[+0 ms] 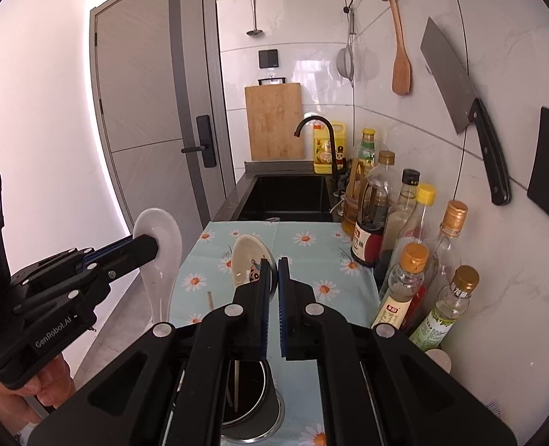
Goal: Organize utensils
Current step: 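Lower both spoons into the black holder and open both tools, then move both tools back over the remaining utensils on the table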
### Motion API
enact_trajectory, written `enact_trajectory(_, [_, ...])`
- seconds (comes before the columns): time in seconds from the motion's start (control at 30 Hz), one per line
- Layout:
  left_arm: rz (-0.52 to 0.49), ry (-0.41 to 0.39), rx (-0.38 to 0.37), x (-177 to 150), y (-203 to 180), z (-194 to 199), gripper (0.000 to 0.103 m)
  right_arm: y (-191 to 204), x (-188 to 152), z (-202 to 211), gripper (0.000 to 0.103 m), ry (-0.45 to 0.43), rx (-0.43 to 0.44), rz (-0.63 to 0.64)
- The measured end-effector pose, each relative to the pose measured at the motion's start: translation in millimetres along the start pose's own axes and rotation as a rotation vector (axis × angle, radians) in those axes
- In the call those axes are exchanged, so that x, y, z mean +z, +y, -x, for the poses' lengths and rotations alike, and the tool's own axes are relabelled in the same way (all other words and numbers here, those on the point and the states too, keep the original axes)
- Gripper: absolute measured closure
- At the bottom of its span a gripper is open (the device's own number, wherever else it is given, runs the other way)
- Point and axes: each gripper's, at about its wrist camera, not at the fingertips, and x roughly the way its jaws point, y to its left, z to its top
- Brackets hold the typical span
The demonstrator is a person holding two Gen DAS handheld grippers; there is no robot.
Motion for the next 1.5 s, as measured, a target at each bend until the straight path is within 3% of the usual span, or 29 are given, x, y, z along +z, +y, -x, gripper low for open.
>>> enact_trajectory(0.23, [0.024, 0.097, 0.023, -15.6, 8.7, -25.8, 0.094, -3.1, -10.5, -17.4, 0.094, 0.077, 0.041, -0.053])
enact_trajectory(0.37, [0.027, 0.095, 0.005, -18.1, 7.5, -22.2, 0.085, -1.6, -14.0, -18.6, 0.087, 0.082, 0.041, -0.054])
enact_trajectory(0.97, [0.028, 0.086, 0.007, -16.8, -0.8, 8.3, 0.085, 9.2, -20.6, 16.9, 0.087, 0.056, 0.059, -0.064])
enact_trajectory(1.07, [0.040, 0.100, -0.004, -19.9, -1.1, 15.7, 0.085, 8.9, -25.6, 25.1, 0.079, 0.067, 0.075, -0.085])
enact_trajectory(1.2, [0.040, 0.119, -0.019, -25.7, -3.3, 29.6, 0.085, 7.3, -35.9, 39.1, 0.079, 0.078, 0.084, -0.109])
enact_trajectory(1.33, [0.035, 0.148, -0.029, -34.6, -6.9, 45.5, 0.085, 5.3, -52.1, 55.3, 0.075, 0.121, 0.099, -0.150])
enact_trajectory(1.4, [0.033, 0.161, -0.035, -38.0, -8.5, 51.6, 0.085, 3.3, -62.1, 62.3, 0.066, 0.162, 0.110, -0.188])
enact_trajectory(1.5, [0.019, 0.181, -0.041, -45.3, -11.8, 63.4, 0.085, 3.6, -77.7, 72.8, 0.066, 0.210, 0.146, -0.240])
